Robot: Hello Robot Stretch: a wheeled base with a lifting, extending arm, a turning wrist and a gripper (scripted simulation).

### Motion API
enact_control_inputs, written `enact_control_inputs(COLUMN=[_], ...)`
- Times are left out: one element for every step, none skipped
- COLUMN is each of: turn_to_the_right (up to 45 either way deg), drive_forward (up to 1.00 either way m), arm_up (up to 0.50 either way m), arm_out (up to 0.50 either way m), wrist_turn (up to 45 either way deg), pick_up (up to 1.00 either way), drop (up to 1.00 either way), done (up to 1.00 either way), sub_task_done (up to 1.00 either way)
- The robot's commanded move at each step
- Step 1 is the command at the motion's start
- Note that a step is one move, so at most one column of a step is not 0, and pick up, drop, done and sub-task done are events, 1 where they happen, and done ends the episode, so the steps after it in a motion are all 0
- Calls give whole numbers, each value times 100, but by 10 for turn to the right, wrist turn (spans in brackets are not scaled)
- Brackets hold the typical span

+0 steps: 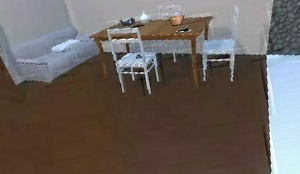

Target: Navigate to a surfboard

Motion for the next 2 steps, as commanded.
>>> enact_control_inputs(turn_to_the_right=[90,0], drive_forward=[0,50], arm_up=[0,0], arm_out=[0,0], wrist_turn=[0,0], pick_up=[0,0], drop=[0,0], done=[0,0], sub_task_done=[0,0])
